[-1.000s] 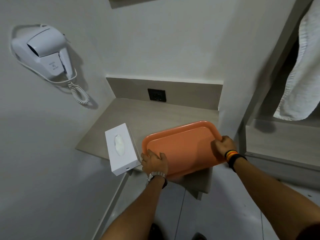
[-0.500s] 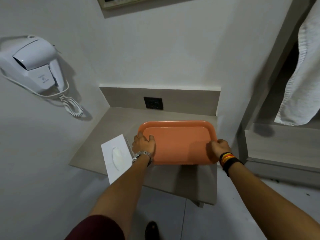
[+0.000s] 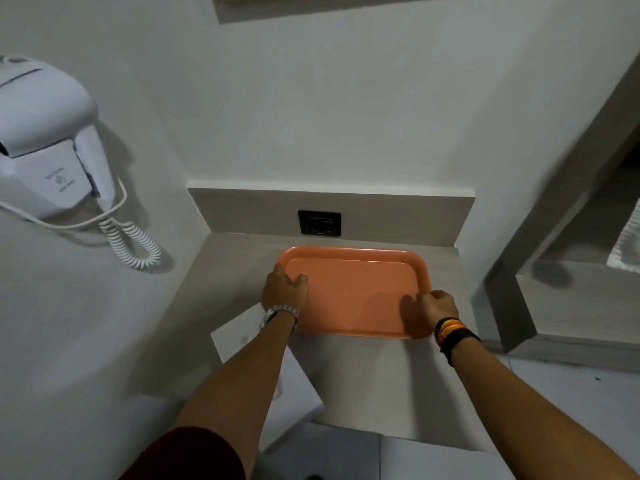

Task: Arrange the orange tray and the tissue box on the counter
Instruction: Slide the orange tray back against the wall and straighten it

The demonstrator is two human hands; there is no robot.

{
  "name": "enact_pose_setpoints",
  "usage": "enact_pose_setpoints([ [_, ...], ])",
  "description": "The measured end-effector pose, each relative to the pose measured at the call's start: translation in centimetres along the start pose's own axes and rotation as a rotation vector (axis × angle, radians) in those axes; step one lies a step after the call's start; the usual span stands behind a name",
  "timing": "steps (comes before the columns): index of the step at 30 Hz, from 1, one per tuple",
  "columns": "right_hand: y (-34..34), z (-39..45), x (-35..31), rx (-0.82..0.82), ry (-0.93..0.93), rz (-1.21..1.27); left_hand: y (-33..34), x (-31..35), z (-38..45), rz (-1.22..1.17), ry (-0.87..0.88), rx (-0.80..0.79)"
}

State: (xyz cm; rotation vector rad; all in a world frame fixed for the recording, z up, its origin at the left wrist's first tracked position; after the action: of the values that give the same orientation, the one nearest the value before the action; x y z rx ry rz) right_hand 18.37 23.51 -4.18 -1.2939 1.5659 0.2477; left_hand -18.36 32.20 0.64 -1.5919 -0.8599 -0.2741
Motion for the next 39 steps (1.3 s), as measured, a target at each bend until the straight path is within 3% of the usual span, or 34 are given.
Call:
enact_pose_setpoints([
  [13, 4.7, 1.0, -0.5, 0.103, 0.001, 0.004, 1.6, -2.0, 7.6, -0.017, 0.030, -0.111],
  [18, 5.8, 0.0, -1.2, 0.086, -0.100, -0.028, 2.7, -2.1, 6.9, 0.228, 0.094, -0.168],
  [20, 5.9, -1.3, -1.7, 0.108, -0.284, -0.199, 3.5, -1.4, 5.0, 0.370, 0.196, -0.155],
  [23, 7.5, -4.4, -1.0, 0.112, -0.573, -0.598, 6.0, -0.8, 0.5, 0.393, 0.373, -0.219],
  [27, 9.8, -8.1, 1.6, 0.024, -0.788, -0.806, 8.6, -1.8, -5.0, 0.466, 0.532, -0.286],
  [31, 9.9, -9.7, 3.2, -0.020, -0.860, -0.893, 9.1, -3.0, -7.4, 0.609, 0.559, -0.304],
  [39, 10.0, -10.5, 4.3, -0.108, -0.832, -0.966, 9.6, -3.6, -9.8, 0.776, 0.475, -0.318],
])
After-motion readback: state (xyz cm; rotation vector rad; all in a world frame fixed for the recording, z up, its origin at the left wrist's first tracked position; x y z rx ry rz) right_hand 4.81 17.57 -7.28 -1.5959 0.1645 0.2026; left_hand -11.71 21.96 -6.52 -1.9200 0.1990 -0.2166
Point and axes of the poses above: each hand's wrist, its own z-axis towards the middle knuckle, its own y-axis out of the palm, x = y × z, the point moved 9 cm from there along z, towards the middle knuckle, and after that the axes turned 2 degrees about -y, right-handed, at the moved point
